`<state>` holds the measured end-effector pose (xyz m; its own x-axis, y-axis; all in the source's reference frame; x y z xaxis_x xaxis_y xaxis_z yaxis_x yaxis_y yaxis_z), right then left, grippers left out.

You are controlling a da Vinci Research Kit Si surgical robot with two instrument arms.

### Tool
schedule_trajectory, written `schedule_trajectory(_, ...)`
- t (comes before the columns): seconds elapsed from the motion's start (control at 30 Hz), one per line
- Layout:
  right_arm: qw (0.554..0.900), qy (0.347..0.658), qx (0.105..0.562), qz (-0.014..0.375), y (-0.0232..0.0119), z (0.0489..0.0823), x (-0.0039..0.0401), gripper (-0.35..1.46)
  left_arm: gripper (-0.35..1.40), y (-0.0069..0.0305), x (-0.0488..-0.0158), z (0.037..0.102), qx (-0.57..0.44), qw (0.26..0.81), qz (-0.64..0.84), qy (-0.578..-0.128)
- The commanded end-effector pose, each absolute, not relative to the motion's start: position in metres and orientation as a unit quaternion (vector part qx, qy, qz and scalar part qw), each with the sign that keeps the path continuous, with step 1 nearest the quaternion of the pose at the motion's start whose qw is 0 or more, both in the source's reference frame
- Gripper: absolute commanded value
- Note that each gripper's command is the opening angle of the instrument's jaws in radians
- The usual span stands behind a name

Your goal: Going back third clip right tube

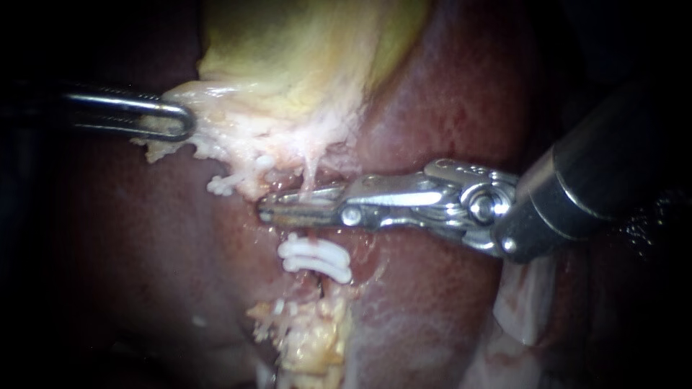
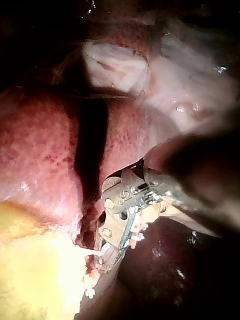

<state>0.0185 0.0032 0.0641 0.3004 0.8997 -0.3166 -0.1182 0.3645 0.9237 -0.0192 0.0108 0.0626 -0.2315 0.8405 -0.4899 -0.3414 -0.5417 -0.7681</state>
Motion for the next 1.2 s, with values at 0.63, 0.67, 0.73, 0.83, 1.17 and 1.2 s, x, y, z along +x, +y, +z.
schedule_trajectory(0.63,0.701,0.496,0.365,0.360,0.0047,0.0697,0.0177,0.44,-0.35,0.0108,-0.0192,0.0626,-0.474,0.400,0.739,-0.263)
schedule_trajectory(0.67,0.701,0.496,0.364,0.362,0.0048,0.0697,0.0176,0.44,-0.35,0.0108,-0.0192,0.0626,-0.474,0.400,0.739,-0.263)
schedule_trajectory(0.73,0.702,0.497,0.360,0.362,0.0049,0.0698,0.0171,0.44,-0.35,0.0108,-0.0192,0.0626,-0.474,0.400,0.739,-0.263)
schedule_trajectory(0.83,0.703,0.498,0.360,0.358,0.0048,0.0698,0.0164,0.45,-0.35,0.0107,-0.0192,0.0626,-0.474,0.400,0.739,-0.263)
schedule_trajectory(1.17,0.733,0.530,0.315,0.288,0.0038,0.0686,0.0138,0.49,-0.35,0.0106,-0.0192,0.0626,-0.474,0.400,0.739,-0.263)
schedule_trajectory(1.2,0.735,0.533,0.308,0.283,0.0037,0.0685,0.0135,0.49,-0.35,0.0106,-0.0191,0.0626,-0.474,0.400,0.739,-0.263)
